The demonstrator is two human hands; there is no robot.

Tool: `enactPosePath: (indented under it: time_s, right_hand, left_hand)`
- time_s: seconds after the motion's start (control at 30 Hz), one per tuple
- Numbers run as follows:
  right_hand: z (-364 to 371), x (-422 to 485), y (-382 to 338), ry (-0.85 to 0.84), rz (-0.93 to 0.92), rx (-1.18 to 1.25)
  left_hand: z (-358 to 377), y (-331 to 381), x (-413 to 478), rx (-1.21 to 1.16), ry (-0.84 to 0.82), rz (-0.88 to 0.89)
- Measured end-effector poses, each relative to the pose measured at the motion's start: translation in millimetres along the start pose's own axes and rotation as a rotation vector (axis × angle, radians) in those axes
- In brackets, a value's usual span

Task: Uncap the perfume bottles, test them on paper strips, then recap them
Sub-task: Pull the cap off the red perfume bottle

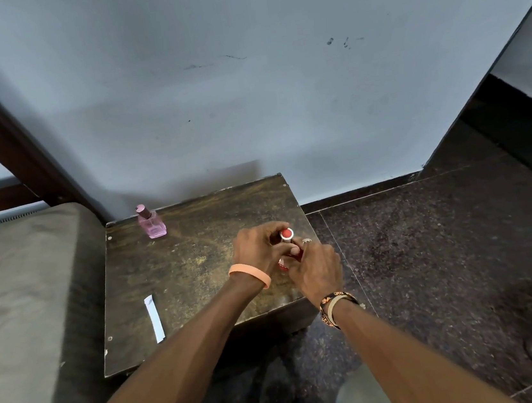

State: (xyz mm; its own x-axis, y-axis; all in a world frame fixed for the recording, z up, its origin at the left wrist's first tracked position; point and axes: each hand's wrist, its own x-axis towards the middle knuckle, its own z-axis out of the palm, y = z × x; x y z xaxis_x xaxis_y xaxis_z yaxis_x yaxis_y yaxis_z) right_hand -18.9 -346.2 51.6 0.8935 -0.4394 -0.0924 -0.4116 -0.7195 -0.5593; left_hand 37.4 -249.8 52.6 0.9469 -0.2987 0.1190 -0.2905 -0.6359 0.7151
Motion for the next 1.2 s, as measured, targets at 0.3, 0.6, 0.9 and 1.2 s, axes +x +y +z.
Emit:
enactPosePath:
  time_s: [0.3, 0.6, 0.9, 1.2]
  right_hand:
    - [0.4, 0.0, -0.3, 0.009, 0.018, -0.007]
    - [1.0, -0.7, 1.3, 0.021, 0.015, -0.012]
    - [1.9, -0.4, 1.3, 0.023, -0.004, -0.009]
    - [1.5, -0.6, 1.7, 0.020, -0.003, 0.004]
  left_hand:
    - [0.5, 1.9, -1.8, 0.007, -0.018, 0.007]
    - [0.1, 2.2, -1.7, 0.011, -0.039, 0.035]
    - [1.3, 2.5, -4.3, -0.026, -0.054, 0.013]
    - [2.8, 2.3, -6.2, 0.028, -0.051, 0.053]
